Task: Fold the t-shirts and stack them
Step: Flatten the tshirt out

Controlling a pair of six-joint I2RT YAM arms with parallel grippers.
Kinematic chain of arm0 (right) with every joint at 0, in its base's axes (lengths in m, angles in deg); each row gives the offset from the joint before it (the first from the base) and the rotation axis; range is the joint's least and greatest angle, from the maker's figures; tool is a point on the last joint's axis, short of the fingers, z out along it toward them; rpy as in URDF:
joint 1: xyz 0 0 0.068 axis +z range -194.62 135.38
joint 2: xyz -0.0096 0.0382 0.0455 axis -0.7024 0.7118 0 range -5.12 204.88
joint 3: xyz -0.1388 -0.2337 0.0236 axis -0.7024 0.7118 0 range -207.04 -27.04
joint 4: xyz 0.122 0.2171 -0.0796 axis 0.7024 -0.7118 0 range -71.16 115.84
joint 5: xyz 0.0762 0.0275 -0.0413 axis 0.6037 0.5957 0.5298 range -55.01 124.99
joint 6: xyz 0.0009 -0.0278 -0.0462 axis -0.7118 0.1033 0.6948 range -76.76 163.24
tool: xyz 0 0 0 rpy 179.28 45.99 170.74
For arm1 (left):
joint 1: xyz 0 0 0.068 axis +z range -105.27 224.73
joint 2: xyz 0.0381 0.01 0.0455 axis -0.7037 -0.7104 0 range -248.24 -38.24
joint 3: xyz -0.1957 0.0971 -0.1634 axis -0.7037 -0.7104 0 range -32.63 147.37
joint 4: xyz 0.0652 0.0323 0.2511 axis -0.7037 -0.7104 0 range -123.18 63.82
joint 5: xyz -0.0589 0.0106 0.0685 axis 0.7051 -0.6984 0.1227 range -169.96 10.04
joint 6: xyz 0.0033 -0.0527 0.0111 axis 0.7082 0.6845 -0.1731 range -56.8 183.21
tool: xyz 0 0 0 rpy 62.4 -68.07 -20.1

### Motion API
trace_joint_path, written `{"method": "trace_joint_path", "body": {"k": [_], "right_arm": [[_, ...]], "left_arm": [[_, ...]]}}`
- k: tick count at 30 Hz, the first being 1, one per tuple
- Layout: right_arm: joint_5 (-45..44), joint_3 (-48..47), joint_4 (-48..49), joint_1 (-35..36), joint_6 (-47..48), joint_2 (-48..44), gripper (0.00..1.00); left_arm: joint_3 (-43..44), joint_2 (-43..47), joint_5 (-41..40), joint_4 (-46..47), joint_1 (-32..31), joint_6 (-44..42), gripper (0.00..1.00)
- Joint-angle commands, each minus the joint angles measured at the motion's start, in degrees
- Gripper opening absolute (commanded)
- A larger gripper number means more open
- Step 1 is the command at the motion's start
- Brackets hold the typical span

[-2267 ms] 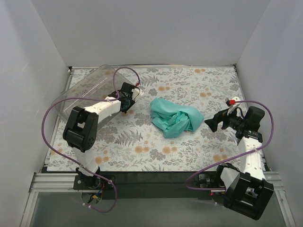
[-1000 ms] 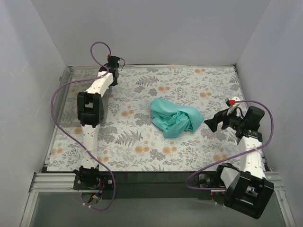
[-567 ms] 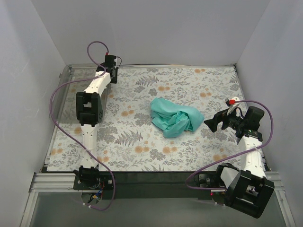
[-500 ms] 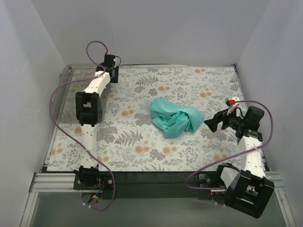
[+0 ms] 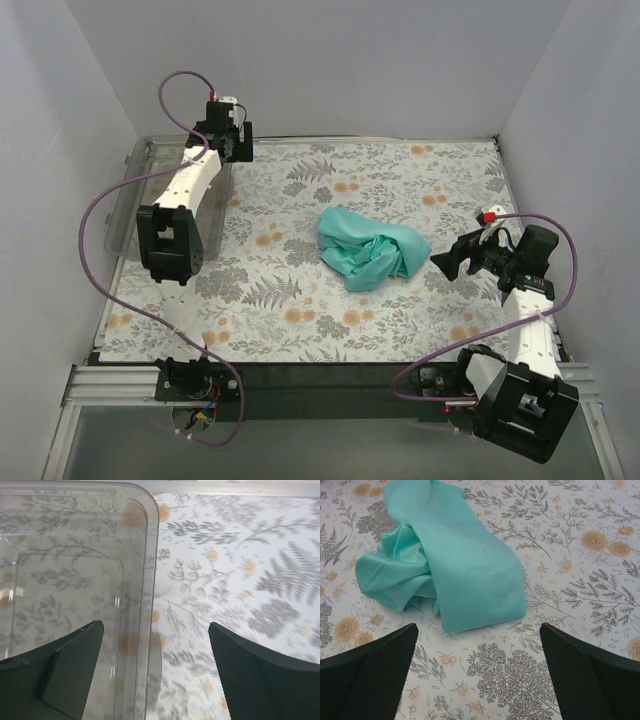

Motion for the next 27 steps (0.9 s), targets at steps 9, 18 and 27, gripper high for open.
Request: {"method": "trace_joint_path", "body": {"k": [9,18,27], "right_arm": [[4.2,-16.9,-18.8,7.2,17.0,4.7,0.95],[-17.4,-35.7,-25.1,32.2,12.5,20.8,0.87],[-30.5,-43.9,-29.9,40.5,13.6,33.1,0.78]], "left_arm": [[-53.1,54.3,31.3,20.5,-0.4,10.3,0.86],[-76.2,79.1,46.0,24.8,-0.6,13.2,0.87],[-80.9,84.3,45.2,26.4,-0.6,15.0,0.88]]}}
